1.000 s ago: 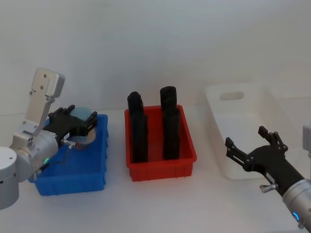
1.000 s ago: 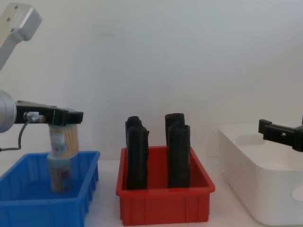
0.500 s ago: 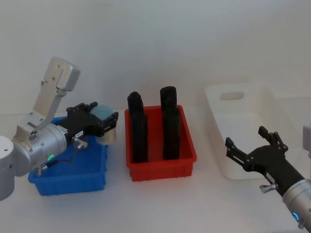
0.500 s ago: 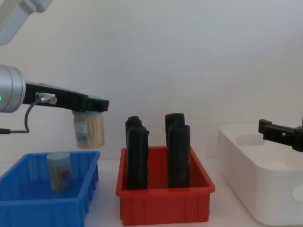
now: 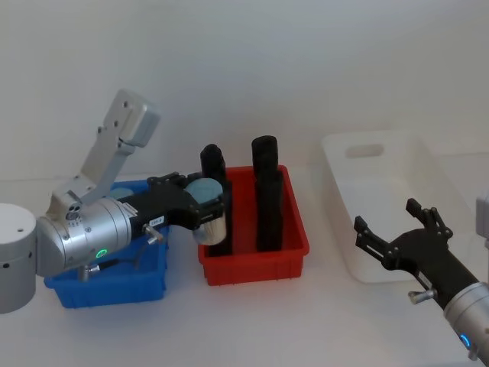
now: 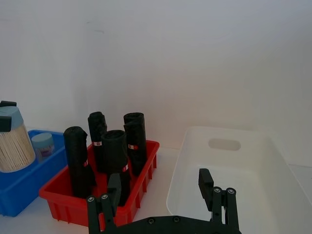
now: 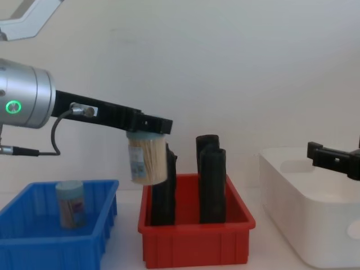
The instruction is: Pick the cotton swabs from the blue box and place them into the white box.
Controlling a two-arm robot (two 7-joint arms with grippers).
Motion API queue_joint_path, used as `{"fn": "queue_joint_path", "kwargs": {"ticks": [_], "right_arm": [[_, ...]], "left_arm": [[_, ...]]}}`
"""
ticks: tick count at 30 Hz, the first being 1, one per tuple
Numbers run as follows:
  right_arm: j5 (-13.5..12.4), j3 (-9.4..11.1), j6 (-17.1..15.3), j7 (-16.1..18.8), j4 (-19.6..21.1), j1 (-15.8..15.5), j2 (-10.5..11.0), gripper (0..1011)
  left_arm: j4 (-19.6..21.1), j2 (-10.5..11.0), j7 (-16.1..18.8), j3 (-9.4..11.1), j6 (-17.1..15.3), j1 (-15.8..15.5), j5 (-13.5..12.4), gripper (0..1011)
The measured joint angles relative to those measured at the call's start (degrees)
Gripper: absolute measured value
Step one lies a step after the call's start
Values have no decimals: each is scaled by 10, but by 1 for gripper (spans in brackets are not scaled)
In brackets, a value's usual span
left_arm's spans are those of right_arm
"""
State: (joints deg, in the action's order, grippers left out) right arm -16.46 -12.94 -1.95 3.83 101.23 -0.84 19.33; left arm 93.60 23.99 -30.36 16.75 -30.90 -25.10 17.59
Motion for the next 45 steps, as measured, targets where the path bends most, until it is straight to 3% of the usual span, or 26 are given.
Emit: {"fn": "queue_joint_path", "kwargs": {"ticks": [12,18,32,45], "right_arm": [[1,0,0,4,0,0,0,1001],[5,-1,-3,25,1,3,2,1002],[22,-10,-20,116,-6,26,0,1001],[55,-31,-37,232,-39,73,-20,1002]], "left_arm": [[6,-4,-32,9,-12,-3,5,671],[7,-6,-42,11,-15,-4,6,671],[9,-7,-50,13,-18,-5,8,671],[10,-7,-53,14,-19,-6,8,671]]}}
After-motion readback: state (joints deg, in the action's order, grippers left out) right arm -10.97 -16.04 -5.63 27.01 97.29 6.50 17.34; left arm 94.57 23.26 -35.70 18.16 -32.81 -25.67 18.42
